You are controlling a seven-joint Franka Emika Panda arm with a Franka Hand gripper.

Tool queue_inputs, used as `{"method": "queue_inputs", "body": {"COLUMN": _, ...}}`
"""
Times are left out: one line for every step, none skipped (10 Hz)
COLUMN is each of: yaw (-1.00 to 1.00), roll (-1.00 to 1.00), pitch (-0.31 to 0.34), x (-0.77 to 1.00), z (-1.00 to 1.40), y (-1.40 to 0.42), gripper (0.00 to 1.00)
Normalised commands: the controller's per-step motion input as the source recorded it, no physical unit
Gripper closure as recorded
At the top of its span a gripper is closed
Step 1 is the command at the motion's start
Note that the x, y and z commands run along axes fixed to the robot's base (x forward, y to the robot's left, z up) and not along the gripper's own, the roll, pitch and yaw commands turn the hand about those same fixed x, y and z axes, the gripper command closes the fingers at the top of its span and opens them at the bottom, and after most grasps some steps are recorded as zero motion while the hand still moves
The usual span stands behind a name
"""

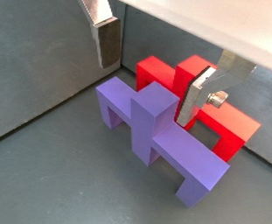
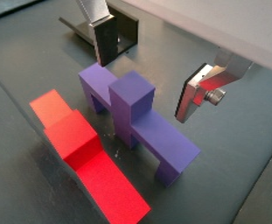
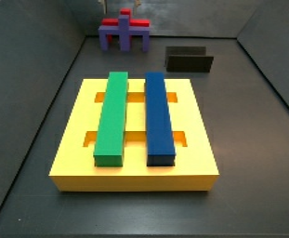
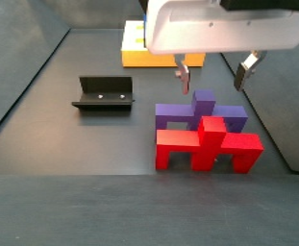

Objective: Pick up the purple object. Move up. Move to above the board. Insert the purple object.
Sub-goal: Pick up the purple object.

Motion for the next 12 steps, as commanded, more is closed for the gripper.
{"method": "queue_inputs", "body": {"yaw": -0.19, "roll": 0.0, "pitch": 0.0, "x": 0.0, "z": -0.25, "y": 0.11, "gripper": 0.0}}
{"method": "queue_inputs", "body": {"yaw": -0.13, "roll": -0.01, "pitch": 0.0, "x": 0.0, "z": -0.19, "y": 0.05, "gripper": 0.0}}
{"method": "queue_inputs", "body": {"yaw": -0.09, "roll": 0.0, "pitch": 0.0, "x": 0.01, "z": -0.18, "y": 0.03, "gripper": 0.0}}
{"method": "queue_inputs", "body": {"yaw": -0.1, "roll": 0.0, "pitch": 0.0, "x": 0.0, "z": -0.21, "y": 0.03, "gripper": 0.0}}
{"method": "queue_inputs", "body": {"yaw": -0.17, "roll": 0.0, "pitch": 0.0, "x": 0.0, "z": -0.22, "y": 0.01, "gripper": 0.0}}
{"method": "queue_inputs", "body": {"yaw": -0.22, "roll": 0.0, "pitch": 0.0, "x": 0.0, "z": -0.19, "y": 0.03, "gripper": 0.0}}
{"method": "queue_inputs", "body": {"yaw": -0.14, "roll": 0.0, "pitch": 0.0, "x": 0.0, "z": -0.17, "y": 0.01, "gripper": 0.0}}
{"method": "queue_inputs", "body": {"yaw": -0.09, "roll": 0.0, "pitch": 0.0, "x": 0.03, "z": -0.11, "y": 0.0, "gripper": 0.0}}
{"method": "queue_inputs", "body": {"yaw": -0.01, "roll": 0.0, "pitch": 0.006, "x": 0.0, "z": -0.03, "y": 0.0, "gripper": 0.0}}
{"method": "queue_inputs", "body": {"yaw": 0.0, "roll": 0.0, "pitch": 0.0, "x": 0.0, "z": -0.02, "y": 0.0, "gripper": 0.0}}
{"method": "queue_inputs", "body": {"yaw": 0.0, "roll": 0.0, "pitch": 0.0, "x": 0.0, "z": 0.0, "y": 0.0, "gripper": 0.0}}
{"method": "queue_inputs", "body": {"yaw": 0.0, "roll": 0.0, "pitch": 0.0, "x": 0.0, "z": 0.0, "y": 0.0, "gripper": 1.0}}
